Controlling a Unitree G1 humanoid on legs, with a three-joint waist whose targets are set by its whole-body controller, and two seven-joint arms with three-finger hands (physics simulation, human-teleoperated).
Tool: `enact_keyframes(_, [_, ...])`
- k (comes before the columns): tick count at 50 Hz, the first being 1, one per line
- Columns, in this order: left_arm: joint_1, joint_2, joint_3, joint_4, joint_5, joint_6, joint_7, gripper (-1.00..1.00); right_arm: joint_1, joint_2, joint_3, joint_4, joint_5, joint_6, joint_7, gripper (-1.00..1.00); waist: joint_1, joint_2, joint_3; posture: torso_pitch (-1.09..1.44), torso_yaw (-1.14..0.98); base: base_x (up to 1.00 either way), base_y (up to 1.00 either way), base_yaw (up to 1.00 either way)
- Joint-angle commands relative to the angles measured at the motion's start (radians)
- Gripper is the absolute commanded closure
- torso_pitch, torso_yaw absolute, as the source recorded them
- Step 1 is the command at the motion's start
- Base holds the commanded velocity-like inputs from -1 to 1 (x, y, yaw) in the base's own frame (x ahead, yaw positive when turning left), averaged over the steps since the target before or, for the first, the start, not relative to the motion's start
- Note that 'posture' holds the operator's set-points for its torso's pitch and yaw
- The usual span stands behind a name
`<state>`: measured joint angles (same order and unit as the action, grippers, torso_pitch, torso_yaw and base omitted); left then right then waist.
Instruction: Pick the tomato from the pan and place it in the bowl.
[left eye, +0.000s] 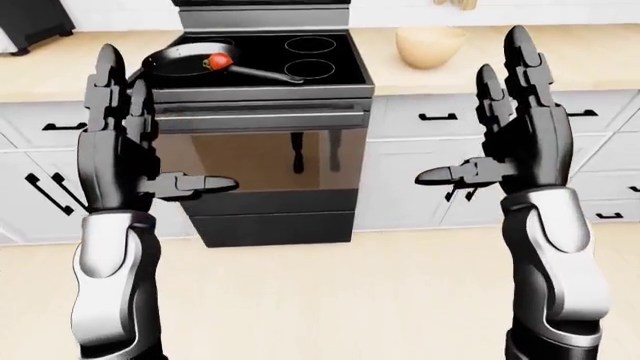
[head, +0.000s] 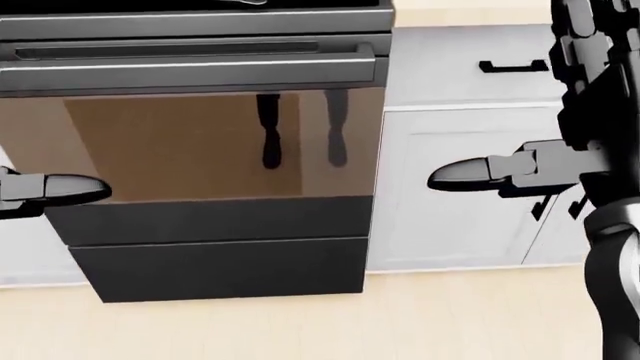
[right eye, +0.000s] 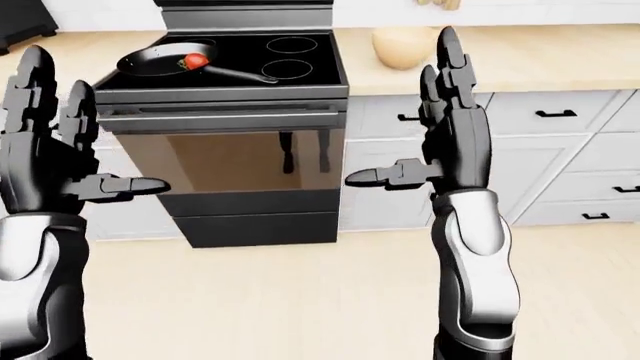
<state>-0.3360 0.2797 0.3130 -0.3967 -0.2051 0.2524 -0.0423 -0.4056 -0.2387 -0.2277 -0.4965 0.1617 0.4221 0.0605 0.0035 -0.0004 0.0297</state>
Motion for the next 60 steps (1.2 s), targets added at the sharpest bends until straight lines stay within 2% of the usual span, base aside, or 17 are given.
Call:
enact_keyframes(1, [-0.026, 0.017, 0.009, -0.023, -0.011, -0.024, 0.005, -1.00, -0.029, -0.016, -0.008, -0.026, 0.006, -0.016, 0.000, -1.00, 0.000, 0.001, -0.017, 0.00, 0.00, 0.00, 0.00, 0.00])
enact_keyframes(6, [-0.035, 0.035, 0.022, -0.021, -0.029, -0.013, 0.014, -1.00, -0.035, -0.023, -0.011, -0.033, 0.014, -0.006, 0.002, -1.00, 0.000, 0.002, -0.016, 0.00, 0.00, 0.00, 0.00, 0.00])
enact_keyframes(7, [-0.037, 0.039, 0.025, -0.021, -0.031, -0.011, 0.016, -1.00, -0.037, -0.026, -0.014, -0.036, 0.018, -0.001, 0.003, -1.00, -0.002, 0.007, -0.033, 0.00, 0.00, 0.02, 0.05, 0.00])
enact_keyframes(14, [-0.042, 0.054, 0.034, -0.023, -0.046, -0.001, 0.025, -1.00, -0.041, -0.033, -0.012, -0.051, 0.022, 0.012, 0.007, -1.00, -0.011, 0.015, -0.001, 0.00, 0.00, 0.13, 0.22, 0.00])
enact_keyframes(17, [-0.041, 0.054, 0.036, -0.022, -0.048, -0.002, 0.027, -1.00, -0.043, -0.035, -0.015, -0.057, 0.023, 0.019, 0.009, -1.00, -0.020, 0.055, 0.002, 0.00, 0.00, 0.18, 0.32, 0.00])
enact_keyframes(19, [-0.037, 0.053, 0.034, -0.020, -0.047, -0.006, 0.026, -1.00, -0.042, -0.034, -0.016, -0.059, 0.024, 0.021, 0.010, -1.00, -0.020, 0.108, -0.011, 0.00, 0.00, 0.18, 0.37, 0.00])
enact_keyframes(20, [-0.035, 0.053, 0.035, -0.020, -0.047, -0.007, 0.026, -1.00, -0.043, -0.035, -0.016, -0.060, 0.024, 0.022, 0.010, -1.00, -0.012, 0.061, 0.005, 0.00, 0.00, 0.19, 0.37, 0.00])
enact_keyframes(22, [-0.035, 0.055, 0.038, -0.020, -0.051, -0.006, 0.025, -1.00, -0.044, -0.035, -0.014, -0.062, 0.024, 0.025, 0.011, -1.00, -0.016, 0.067, 0.009, 0.00, 0.00, 0.19, 0.37, 0.00])
enact_keyframes(33, [-0.024, 0.047, 0.033, -0.023, -0.046, -0.014, 0.018, -1.00, -0.035, -0.027, -0.013, -0.070, 0.028, 0.026, 0.012, -1.00, -0.003, -0.047, 0.009, 0.00, 0.00, 0.23, 0.37, 0.00])
enact_keyframes(34, [-0.024, 0.046, 0.032, -0.023, -0.045, -0.015, 0.018, -1.00, -0.035, -0.026, -0.012, -0.069, 0.029, 0.026, 0.012, -1.00, -0.013, -0.016, 0.009, 0.00, 0.00, 0.31, 0.34, 0.00])
enact_keyframes(38, [-0.026, 0.047, 0.034, -0.027, -0.048, -0.009, 0.020, -1.00, -0.034, -0.027, -0.011, -0.068, 0.027, 0.025, 0.014, -1.00, -0.014, -0.041, -0.004, 0.00, 0.00, 0.32, 0.33, 0.00])
enact_keyframes(43, [-0.028, 0.047, 0.034, -0.029, -0.049, -0.006, 0.023, -1.00, -0.037, -0.027, -0.012, -0.069, 0.029, 0.030, 0.014, -1.00, -0.031, 0.022, 0.011, 0.00, 0.00, 0.33, 0.33, 0.00])
enact_keyframes(45, [-0.029, 0.048, 0.035, -0.030, -0.050, -0.003, 0.025, -1.00, -0.038, -0.028, -0.012, -0.070, 0.030, 0.034, 0.014, -1.00, -0.030, 0.103, -0.016, 0.00, 0.00, 0.33, 0.33, 0.00])
enact_keyframes(48, [-0.034, 0.050, 0.036, -0.031, -0.054, 0.001, 0.027, -1.00, -0.046, -0.031, -0.013, -0.073, 0.032, 0.045, 0.011, -1.00, -0.013, 0.080, 0.009, 0.00, 0.00, 0.33, 0.33, 0.00])
enact_keyframes(54, [-0.034, 0.052, 0.035, -0.034, -0.056, 0.005, 0.030, -1.00, -0.046, -0.033, -0.014, -0.077, 0.035, 0.051, 0.011, -1.00, 0.004, 0.013, 0.015, 0.00, 0.00, 0.33, 0.35, 0.00])
enact_keyframes(58, [-0.032, 0.054, 0.038, -0.035, -0.057, 0.005, 0.028, -1.00, -0.044, -0.032, -0.013, -0.080, 0.034, 0.052, 0.011, -1.00, 0.011, -0.059, 0.002, 0.00, 0.00, 0.32, 0.35, 0.00])
enact_keyframes(60, [-0.031, 0.054, 0.038, -0.034, -0.056, 0.003, 0.027, -1.00, -0.044, -0.032, -0.013, -0.080, 0.033, 0.052, 0.012, -1.00, -0.002, -0.040, 0.002, 0.00, 0.00, 0.32, 0.35, 0.00])
